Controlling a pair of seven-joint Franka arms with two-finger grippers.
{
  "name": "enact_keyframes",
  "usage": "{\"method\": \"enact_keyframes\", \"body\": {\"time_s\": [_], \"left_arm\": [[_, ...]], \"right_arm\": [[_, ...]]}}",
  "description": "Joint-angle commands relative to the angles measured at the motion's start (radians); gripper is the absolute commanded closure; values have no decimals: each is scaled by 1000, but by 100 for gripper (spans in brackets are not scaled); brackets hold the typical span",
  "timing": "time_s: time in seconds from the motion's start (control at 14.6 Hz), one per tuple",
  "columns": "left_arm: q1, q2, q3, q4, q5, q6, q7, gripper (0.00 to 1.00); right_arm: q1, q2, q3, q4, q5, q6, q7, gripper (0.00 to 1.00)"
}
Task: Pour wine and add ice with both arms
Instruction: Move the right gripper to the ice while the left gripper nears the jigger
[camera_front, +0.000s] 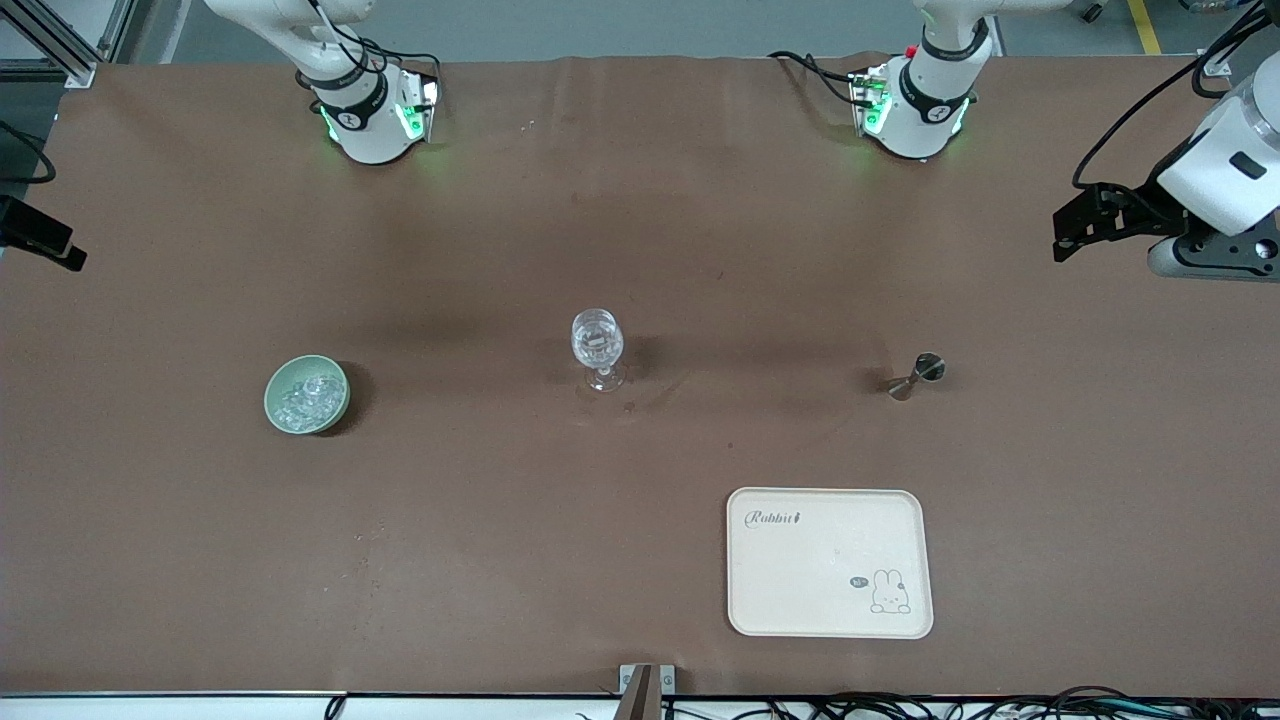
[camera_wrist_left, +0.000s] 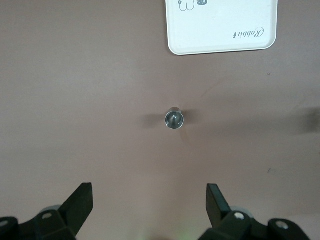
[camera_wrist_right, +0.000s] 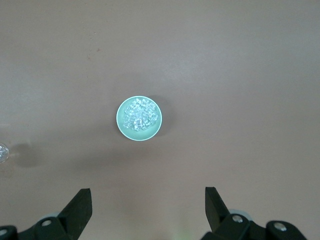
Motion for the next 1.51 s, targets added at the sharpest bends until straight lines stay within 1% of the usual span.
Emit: {"method": "enact_keyframes", "body": {"time_s": [0.0, 0.27, 0.41, 0.48, 0.62, 0.75, 0.82, 0.89, 1.1, 1.23, 1.3, 1.44], "left_arm": [[7, -12, -5, 6, 13, -18, -6, 0], [12, 8, 6, 25, 17, -16, -11, 0], [23, 63, 18, 61, 16, -16, 3, 0], [27, 76, 30, 61, 17, -14, 4, 0], [43, 134, 32, 59, 6, -13, -17, 0], [91, 190, 32, 59, -3, -13, -96, 0], [116, 221, 30, 59, -29, -11, -156, 0], [138, 246, 30, 55, -56, -8, -214, 0], [167, 338, 30, 53, -116, -4, -357, 0], [190, 404, 30, 55, -161, 25, -471, 1], [210, 437, 30, 55, -194, 42, -503, 1], [242, 517, 30, 55, -310, 58, -519, 2]], "right_arm": [[-10, -1, 5, 7, 13, -1, -9, 0], [-9, -3, 5, 7, 13, -2, -9, 0], [-9, -3, 5, 7, 13, -2, -9, 0], [-9, -3, 5, 7, 13, -2, -9, 0], [-9, -3, 4, 5, 13, -4, -9, 0], [-4, -3, 4, -13, 13, -1, -9, 0], [0, -1, 4, -32, 13, 13, -9, 0], [2, 0, 4, -67, 13, 59, -9, 0], [2, 0, 5, -257, 13, 263, -9, 0], [3, 6, 5, -381, 13, 410, -9, 0], [6, 16, 5, -435, 13, 477, -9, 0], [11, 45, 7, -533, 11, 611, -9, 0]]}}
